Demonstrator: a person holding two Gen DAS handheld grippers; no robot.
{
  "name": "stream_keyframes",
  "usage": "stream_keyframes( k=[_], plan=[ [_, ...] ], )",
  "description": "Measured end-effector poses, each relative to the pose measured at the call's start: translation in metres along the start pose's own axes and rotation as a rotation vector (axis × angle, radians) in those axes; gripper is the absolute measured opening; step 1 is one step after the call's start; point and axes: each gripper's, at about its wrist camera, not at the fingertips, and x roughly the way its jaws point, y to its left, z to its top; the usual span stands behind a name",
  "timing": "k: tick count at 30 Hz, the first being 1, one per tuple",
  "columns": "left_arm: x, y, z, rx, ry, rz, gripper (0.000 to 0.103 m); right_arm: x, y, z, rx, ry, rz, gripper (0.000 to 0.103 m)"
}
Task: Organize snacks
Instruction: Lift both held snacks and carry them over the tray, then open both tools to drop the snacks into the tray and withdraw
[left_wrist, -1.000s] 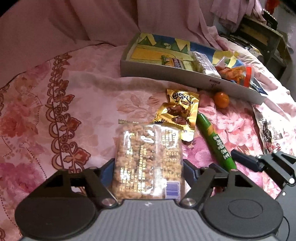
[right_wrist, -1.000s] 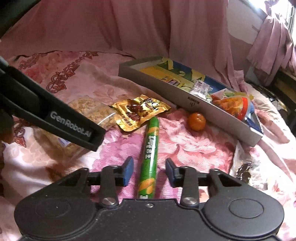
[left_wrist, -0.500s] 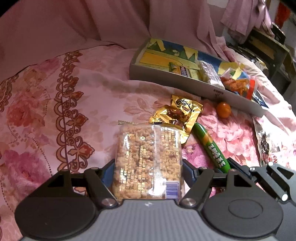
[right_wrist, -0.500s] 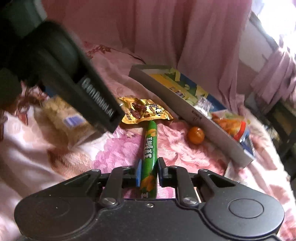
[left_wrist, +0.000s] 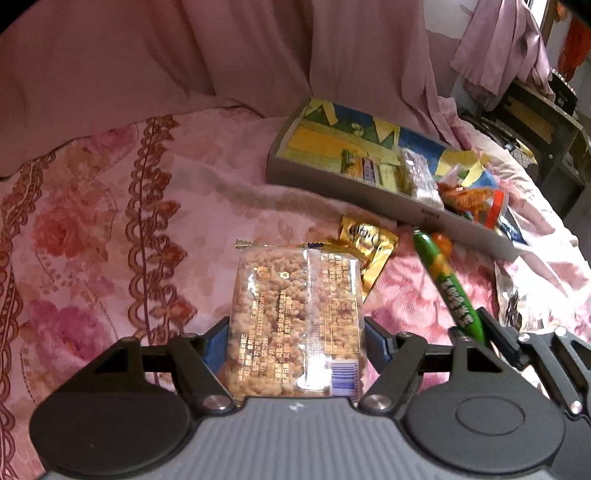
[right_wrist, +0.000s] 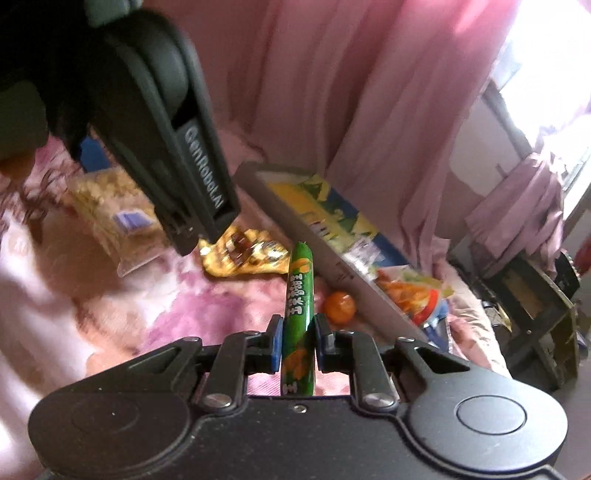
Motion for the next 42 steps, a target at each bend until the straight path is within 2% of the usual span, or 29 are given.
stream_keyframes(
  k=[9,17,21,26,33,42],
  plan=[
    [0.008,-0.025,0.038,0.034,-0.051,0.017,0.076,0.016,-0.038,0.014,0.071,-0.051,-0.050,0.018],
    [0.034,-0.046,0.083,0.033,-0.054,0.012,0.076,0.066,-0.099,0.021,0.126,-0.094,-0.127,0.018],
    [0.049,-0.062,0.106,0.075,-0.073,0.028,0.076,0.094,-0.121,0.019,0.166,-0.112,-0.121,0.018],
    [0.070,-0.075,0.128,0.059,-0.082,0.038,0.076,0.121,-0.137,0.017,0.203,-0.121,-0.101,0.018],
    [0.101,-0.092,0.144,0.053,-0.077,0.041,0.076,0.132,-0.163,0.008,0.319,-0.087,-0.108,0.018],
    [0.129,-0.115,0.143,0.084,-0.055,0.052,0.076,0.147,-0.193,-0.006,0.432,0.004,-0.077,0.018]
  ],
)
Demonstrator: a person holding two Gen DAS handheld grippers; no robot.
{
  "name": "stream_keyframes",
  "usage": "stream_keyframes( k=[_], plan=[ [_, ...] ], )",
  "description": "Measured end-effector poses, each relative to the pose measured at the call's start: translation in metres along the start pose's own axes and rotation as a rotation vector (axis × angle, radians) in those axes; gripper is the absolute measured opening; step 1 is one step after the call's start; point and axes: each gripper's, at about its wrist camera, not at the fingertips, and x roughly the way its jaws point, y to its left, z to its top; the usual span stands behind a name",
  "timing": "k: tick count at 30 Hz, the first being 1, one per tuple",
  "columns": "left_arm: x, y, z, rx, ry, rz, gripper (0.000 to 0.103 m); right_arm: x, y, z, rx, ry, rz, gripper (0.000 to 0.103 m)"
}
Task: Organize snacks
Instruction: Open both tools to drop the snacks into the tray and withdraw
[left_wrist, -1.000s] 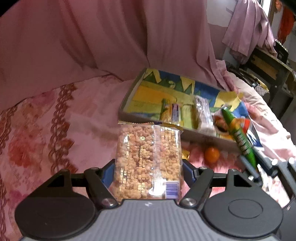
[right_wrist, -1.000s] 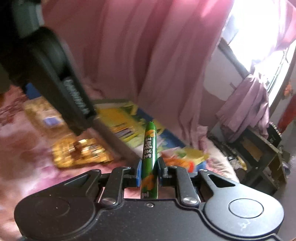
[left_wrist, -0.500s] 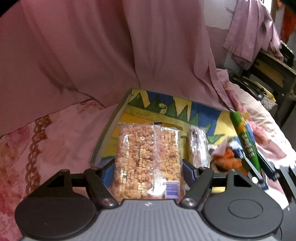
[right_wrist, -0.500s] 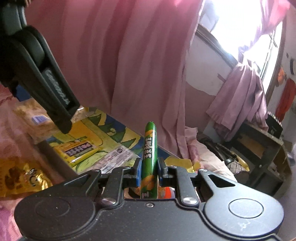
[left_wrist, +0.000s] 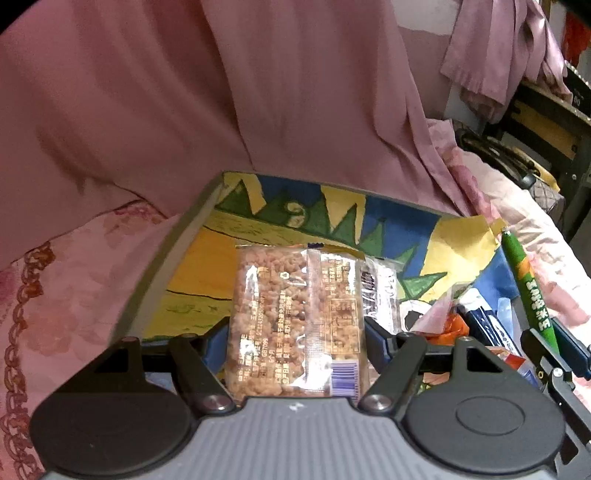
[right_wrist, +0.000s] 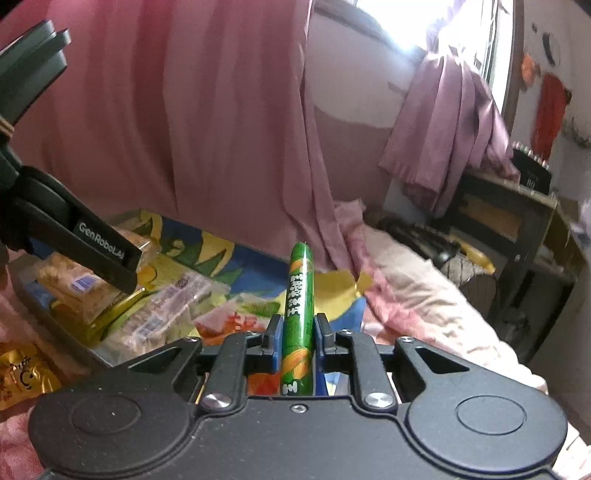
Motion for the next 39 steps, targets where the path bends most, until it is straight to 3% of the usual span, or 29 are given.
stream_keyframes(
  k=[13,26,32,37,39],
  plan=[
    [0.015,-0.010,-0.005,-0.013,0.022,0.020,0.076,0.017,-0.008,-0.008,0.089,0.091,0.051,0.019],
    [0.015,-0.011,-0.006,-0.056,0.032,0.030,0.078,0.023,-0.013,-0.010,0.155,0.115,0.069,0.023],
    [0.005,-0.010,-0.007,-0.058,0.022,0.041,0.088,0.018,-0.015,-0.010,0.170,0.102,0.061,0.042],
    [-0.013,-0.008,-0.011,-0.073,-0.025,0.045,0.097,0.004,-0.025,-0.008,0.213,0.052,0.039,0.077],
    [-0.022,-0.006,-0.015,-0.082,-0.047,0.043,0.100,-0.005,-0.028,-0.007,0.225,0.022,0.032,0.082]
  ],
)
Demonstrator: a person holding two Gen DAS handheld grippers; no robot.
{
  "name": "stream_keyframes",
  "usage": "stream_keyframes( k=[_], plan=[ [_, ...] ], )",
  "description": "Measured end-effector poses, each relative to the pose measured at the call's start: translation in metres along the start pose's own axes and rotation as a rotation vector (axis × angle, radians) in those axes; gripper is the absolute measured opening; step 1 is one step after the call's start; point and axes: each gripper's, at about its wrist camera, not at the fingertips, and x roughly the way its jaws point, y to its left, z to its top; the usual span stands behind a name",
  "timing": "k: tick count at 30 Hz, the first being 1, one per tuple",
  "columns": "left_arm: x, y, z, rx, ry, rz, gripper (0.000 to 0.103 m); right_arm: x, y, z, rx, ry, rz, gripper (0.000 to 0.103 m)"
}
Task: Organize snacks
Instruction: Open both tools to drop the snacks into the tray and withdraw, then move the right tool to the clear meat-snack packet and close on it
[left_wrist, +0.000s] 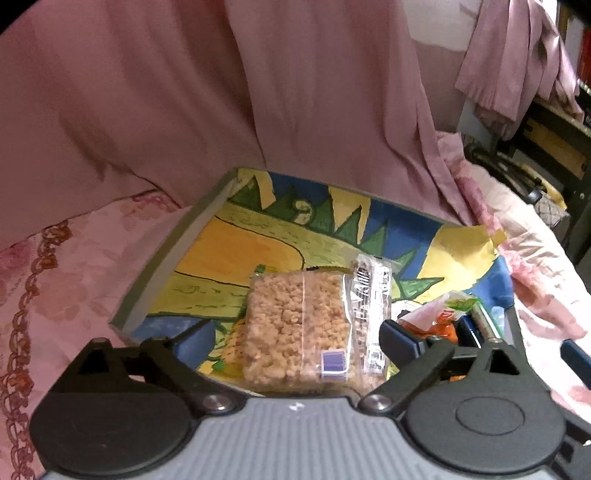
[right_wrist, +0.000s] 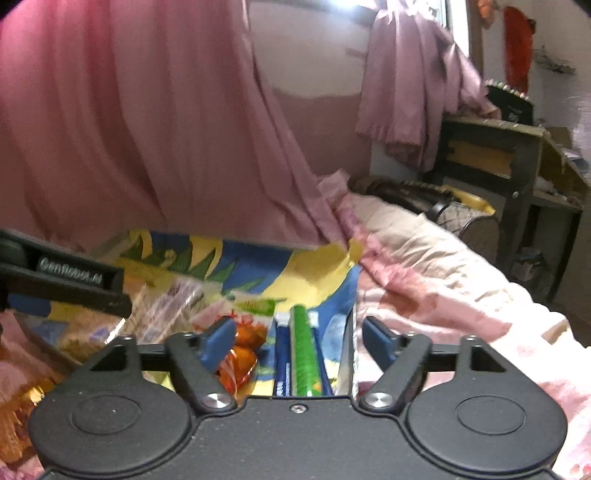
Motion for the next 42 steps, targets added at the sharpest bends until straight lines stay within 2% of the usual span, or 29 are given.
stream_keyframes(
  k=[4,11,19,32,42],
  plan=[
    [-0.021,0.007,-0.005,-0.034,-0.039,-0.009,0.102,-0.023,-0.007,0.002,0.027,-0.066,-0.008,0.096],
    [-0.060,0.021,-0.020,-0.053,-0.087,-0.029,0.102,-0.071,-0.009,-0.003,0.089,-0.154,-0.009,0.102],
    [-0.108,0.045,-0.045,-0.048,-0.133,-0.051,0.102,-0.130,0.009,-0.010,0.098,-0.238,-0.003,0.102],
    [-0.166,0.069,-0.091,0.004,-0.224,-0.076,0.102,-0.205,0.025,-0.037,0.123,-0.218,-0.016,0.102],
    [-0.177,0.082,-0.127,0.051,-0.198,-0.080,0.102,-0.236,0.035,-0.064,0.146,-0.121,-0.050,0.102]
  ],
)
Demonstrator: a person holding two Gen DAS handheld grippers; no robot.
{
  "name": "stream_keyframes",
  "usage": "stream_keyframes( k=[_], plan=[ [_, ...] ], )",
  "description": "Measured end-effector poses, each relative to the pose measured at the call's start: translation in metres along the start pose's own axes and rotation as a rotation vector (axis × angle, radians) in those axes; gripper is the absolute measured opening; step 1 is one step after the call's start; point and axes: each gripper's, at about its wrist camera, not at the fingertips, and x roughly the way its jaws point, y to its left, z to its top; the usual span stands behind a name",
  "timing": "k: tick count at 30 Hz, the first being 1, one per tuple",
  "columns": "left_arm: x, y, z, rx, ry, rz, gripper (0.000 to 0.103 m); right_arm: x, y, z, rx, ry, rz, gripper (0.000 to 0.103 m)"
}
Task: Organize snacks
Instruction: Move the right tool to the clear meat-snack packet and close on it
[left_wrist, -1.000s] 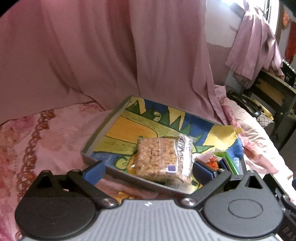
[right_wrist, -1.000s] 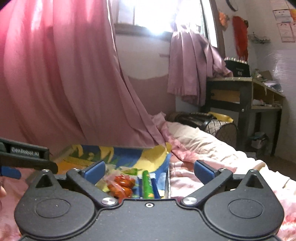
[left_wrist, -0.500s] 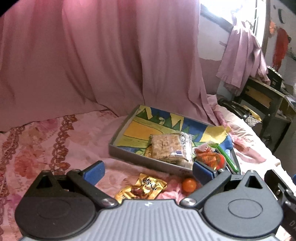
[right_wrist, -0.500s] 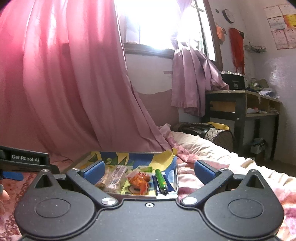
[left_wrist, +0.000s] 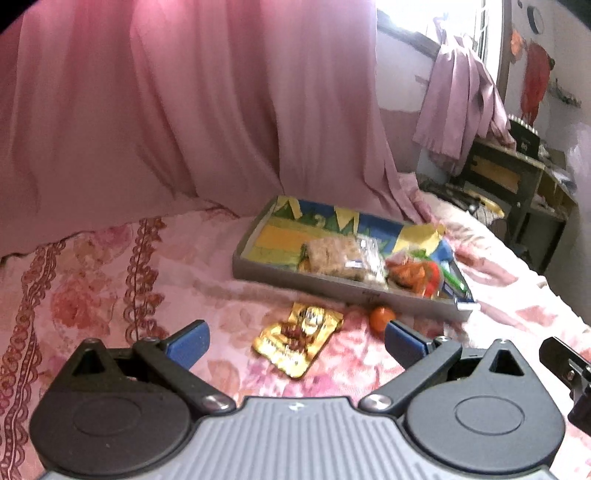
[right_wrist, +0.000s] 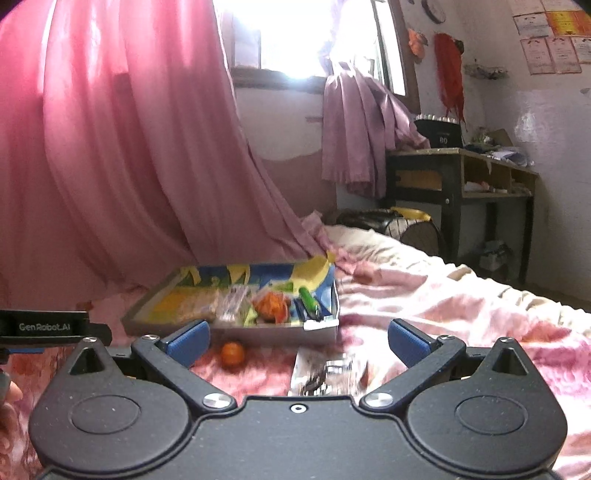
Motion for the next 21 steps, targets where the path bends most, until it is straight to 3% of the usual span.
stream_keyframes(
  k=[5,21],
  plan=[
    [-0.002,0.006,-0.019,0.005,0.034,0.005,0.102,-0.002,0.006,-0.008,-0.029,0.051,-0.010,0.102],
    [0.005,0.022,-0.035,0.020,0.106,0.077,0.102,0.020,0.010,-0.018,-0.061,0.191,-0.049,0.102]
  ],
)
